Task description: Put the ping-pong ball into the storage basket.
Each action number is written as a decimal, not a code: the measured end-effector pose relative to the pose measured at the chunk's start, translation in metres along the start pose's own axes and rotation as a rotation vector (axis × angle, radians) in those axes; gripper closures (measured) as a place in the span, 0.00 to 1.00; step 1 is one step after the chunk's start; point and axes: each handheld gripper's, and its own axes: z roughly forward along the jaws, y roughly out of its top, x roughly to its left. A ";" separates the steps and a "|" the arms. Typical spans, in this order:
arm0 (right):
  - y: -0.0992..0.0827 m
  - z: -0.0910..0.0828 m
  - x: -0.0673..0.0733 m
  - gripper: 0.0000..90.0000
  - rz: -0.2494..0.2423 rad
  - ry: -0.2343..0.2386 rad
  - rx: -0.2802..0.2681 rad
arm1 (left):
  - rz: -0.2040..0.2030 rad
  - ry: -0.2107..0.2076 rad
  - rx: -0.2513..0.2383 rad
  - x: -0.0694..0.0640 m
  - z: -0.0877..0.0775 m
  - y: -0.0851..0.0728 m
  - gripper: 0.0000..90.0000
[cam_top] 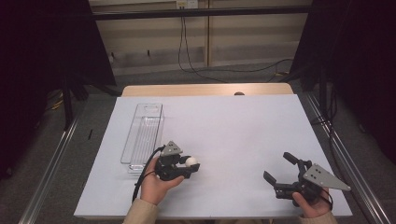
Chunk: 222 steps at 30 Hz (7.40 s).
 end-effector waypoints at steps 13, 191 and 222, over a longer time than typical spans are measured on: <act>0.000 0.000 0.001 0.02 0.004 0.000 0.000 | -0.008 0.006 -0.030 0.002 -0.007 0.005 0.57; -0.004 0.003 -0.001 0.02 0.013 0.004 0.011 | -0.072 0.134 -0.194 0.039 -0.062 0.018 0.57; -0.003 0.003 -0.001 0.02 0.014 0.007 0.012 | -0.080 0.180 -0.185 0.046 -0.069 0.016 0.57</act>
